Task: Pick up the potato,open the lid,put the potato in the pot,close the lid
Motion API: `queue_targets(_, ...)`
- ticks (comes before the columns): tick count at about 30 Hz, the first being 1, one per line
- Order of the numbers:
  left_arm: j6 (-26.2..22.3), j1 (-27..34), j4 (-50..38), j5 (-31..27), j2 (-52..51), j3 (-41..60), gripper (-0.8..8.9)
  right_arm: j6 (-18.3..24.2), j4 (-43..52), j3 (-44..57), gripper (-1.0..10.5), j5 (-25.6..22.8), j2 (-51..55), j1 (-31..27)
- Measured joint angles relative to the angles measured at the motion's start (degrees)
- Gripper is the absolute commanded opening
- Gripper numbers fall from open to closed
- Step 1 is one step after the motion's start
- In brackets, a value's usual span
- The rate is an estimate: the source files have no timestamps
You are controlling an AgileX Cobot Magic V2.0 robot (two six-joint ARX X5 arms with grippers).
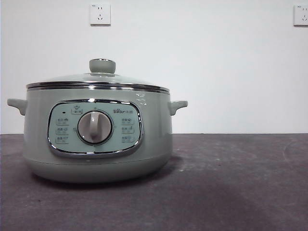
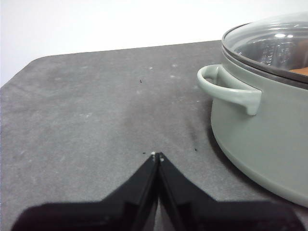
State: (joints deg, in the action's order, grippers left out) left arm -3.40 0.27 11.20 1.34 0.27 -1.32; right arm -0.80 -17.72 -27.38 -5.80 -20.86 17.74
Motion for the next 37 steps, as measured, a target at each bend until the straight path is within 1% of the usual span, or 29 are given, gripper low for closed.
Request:
queue_targets(4,0.0,0.0,0.0,0.0,0.0,0.0,-0.03,0.1,0.2,5.2,0.0,3.8,4.8,-5.9)
queue_targets(8,0.0,0.0,0.0,0.0,0.0,0.0,-0.03,0.2,1.7,10.2,0.0,4.3,9.9,-8.5)
queue_targets(10,0.0,0.0,0.0,0.0,0.0,0.0,-0.03,0.2,3.9,12.9,0.0,4.3,12.5,-9.2)
queue_targets(16,0.0,0.0,0.0,0.0,0.0,0.0,-0.03,0.2,8.5,20.4,0.0,4.3,18.1,-9.5)
queue_targets(22,0.0,0.0,0.0,0.0,0.0,0.0,-0.03,0.2,8.6,24.7,0.0,4.3,20.6,-9.5)
queue_targets(27,0.0,0.0,0.0,0.0,0.0,0.0,-0.03,0.0,7.9,26.4,0.0,4.3,20.6,-9.5)
queue_targets(37,0.0,0.0,0.0,0.0,0.0,0.0,-0.03,-0.5,7.8,26.4,0.0,4.3,20.6,-9.5)
